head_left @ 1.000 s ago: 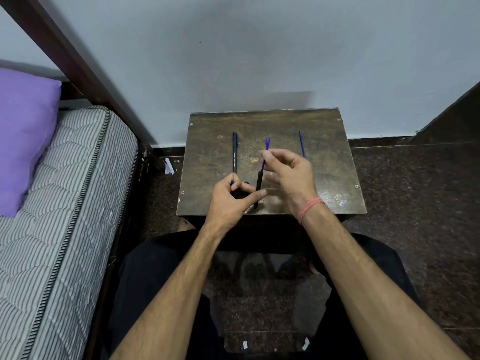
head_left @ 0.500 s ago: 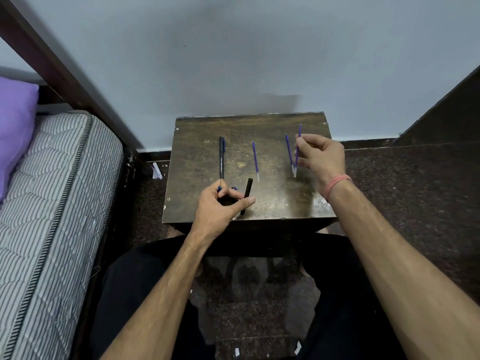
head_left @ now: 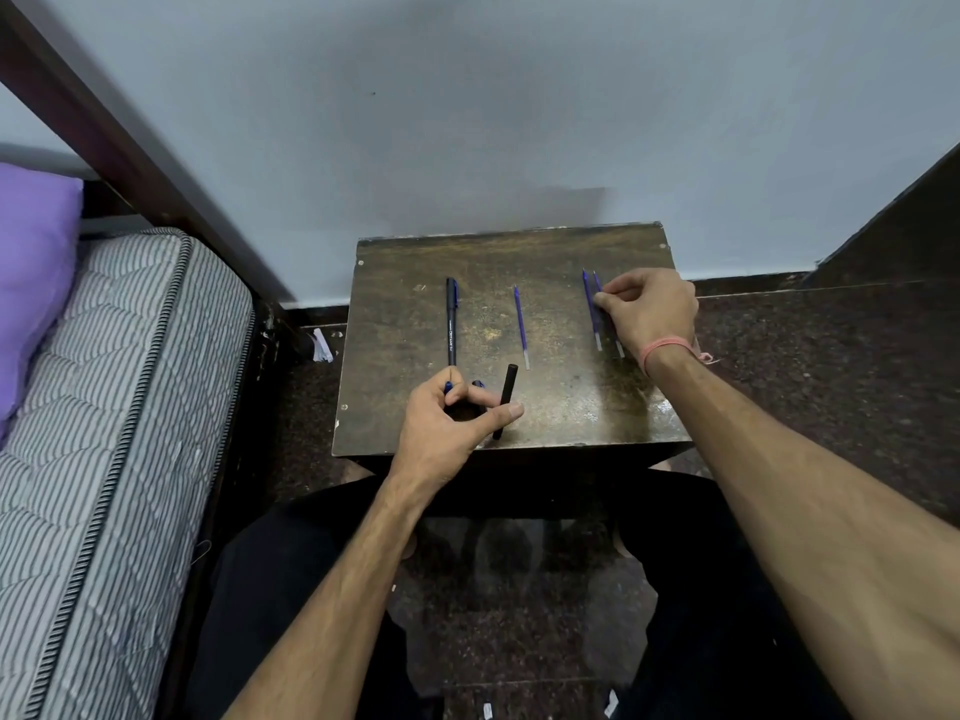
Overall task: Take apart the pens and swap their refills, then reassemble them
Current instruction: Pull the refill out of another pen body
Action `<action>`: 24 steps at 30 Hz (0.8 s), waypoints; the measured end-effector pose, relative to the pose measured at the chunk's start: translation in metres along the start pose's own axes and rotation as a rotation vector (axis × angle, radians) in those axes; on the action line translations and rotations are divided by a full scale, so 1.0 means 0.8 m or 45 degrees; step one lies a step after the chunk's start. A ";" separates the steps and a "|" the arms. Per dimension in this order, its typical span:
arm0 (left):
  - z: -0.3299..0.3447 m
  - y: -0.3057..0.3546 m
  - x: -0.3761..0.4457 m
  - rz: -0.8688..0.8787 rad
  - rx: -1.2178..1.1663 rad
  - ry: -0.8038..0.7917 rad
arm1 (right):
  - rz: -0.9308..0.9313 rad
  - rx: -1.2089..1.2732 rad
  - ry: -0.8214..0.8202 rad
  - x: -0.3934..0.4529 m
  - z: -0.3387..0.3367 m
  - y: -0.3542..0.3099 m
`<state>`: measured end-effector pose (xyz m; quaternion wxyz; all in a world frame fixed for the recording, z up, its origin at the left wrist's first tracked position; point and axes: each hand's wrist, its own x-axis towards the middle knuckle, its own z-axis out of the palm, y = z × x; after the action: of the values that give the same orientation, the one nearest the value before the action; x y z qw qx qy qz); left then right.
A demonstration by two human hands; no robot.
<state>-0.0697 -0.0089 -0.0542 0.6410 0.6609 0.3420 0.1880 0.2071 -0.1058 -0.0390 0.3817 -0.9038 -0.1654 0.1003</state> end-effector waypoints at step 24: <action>0.004 -0.004 0.005 0.042 -0.036 0.041 | -0.126 0.591 -0.021 -0.151 0.046 -0.025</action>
<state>-0.0655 -0.0091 -0.0585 0.6414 0.6542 0.3389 0.2140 0.0796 -0.1137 -0.0432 0.5824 -0.7818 -0.1851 0.1240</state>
